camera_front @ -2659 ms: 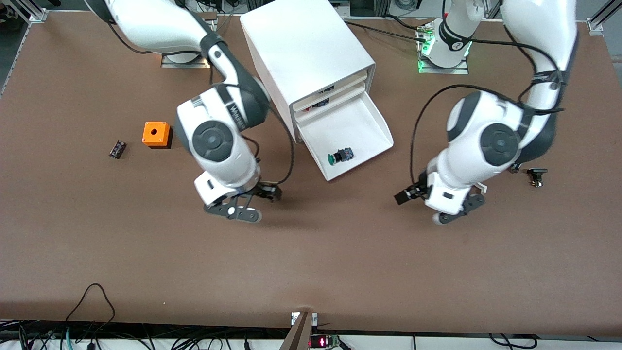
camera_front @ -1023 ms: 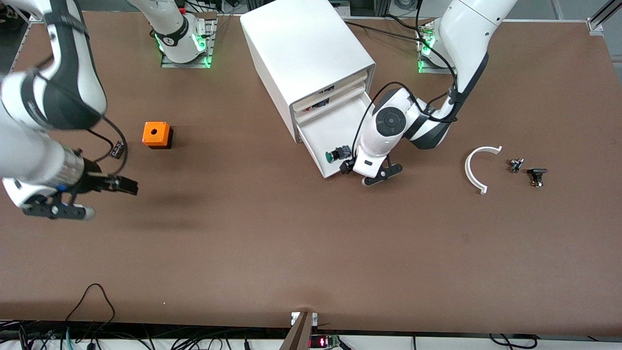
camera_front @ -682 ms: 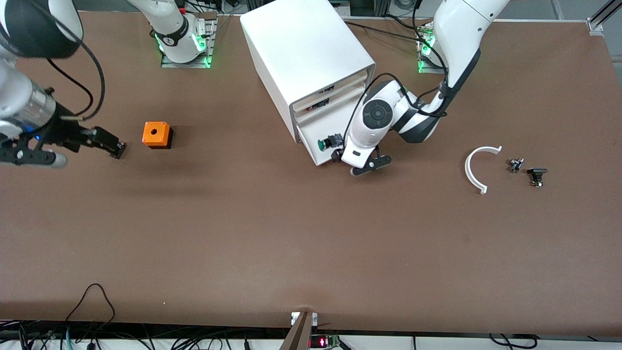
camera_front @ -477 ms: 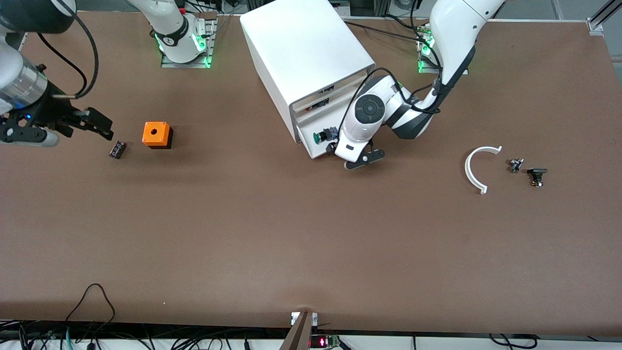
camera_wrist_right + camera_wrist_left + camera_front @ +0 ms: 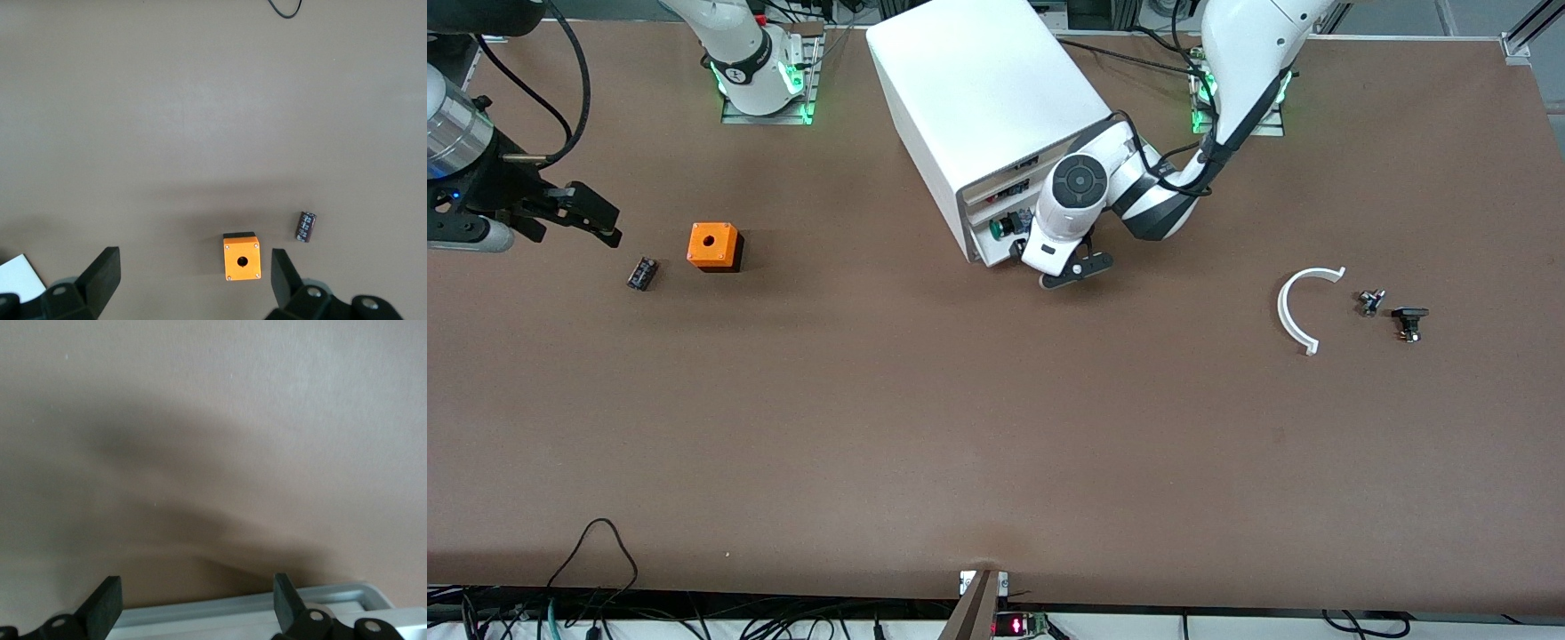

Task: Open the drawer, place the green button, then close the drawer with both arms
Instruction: 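Press the drawer fully into the cabinet with the left gripper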

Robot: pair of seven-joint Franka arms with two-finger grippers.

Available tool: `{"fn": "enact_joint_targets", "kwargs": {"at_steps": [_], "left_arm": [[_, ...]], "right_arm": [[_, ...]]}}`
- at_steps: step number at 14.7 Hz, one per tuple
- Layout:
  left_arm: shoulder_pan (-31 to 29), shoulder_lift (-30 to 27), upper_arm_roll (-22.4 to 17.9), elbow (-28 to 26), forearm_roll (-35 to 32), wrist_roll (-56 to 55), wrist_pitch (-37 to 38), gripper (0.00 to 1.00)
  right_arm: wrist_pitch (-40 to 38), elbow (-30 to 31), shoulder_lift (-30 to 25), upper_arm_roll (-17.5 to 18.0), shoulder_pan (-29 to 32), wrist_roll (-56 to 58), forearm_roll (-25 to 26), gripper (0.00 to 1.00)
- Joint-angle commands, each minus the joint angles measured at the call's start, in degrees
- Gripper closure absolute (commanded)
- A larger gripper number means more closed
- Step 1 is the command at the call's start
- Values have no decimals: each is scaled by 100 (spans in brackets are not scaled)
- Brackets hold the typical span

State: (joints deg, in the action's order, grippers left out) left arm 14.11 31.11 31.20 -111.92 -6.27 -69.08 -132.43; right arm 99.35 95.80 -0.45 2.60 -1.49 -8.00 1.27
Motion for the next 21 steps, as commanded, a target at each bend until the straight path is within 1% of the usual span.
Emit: {"fn": "enact_joint_targets", "kwargs": {"at_steps": [1,5,7,12,17,21], "left_arm": [[-58,-131,175,-146,-58,-97,130,0],[-58,-122,245,-216,-41,-132,130,0],[-40,-114,246,-207,213,-115,130,0],[-5,-114,298,-207,258,-124,262,0],[-49,-122,413,-207,372,-124,279,0],[-119,-175,387,-58,372,-45,288,0]], "right_arm": [[-153,-263,151,-14,-18,79,-83,0],[-161,-386,159,30,-62,79,-48,0],[-179,-456,230,30,-53,140,-48,0],[-407,-834,423,30,-53,132,-39,0],[-820,-1300,739,30,-44,158,-48,0],[-820,-1353,784,30,-44,141,-83,0]]}}
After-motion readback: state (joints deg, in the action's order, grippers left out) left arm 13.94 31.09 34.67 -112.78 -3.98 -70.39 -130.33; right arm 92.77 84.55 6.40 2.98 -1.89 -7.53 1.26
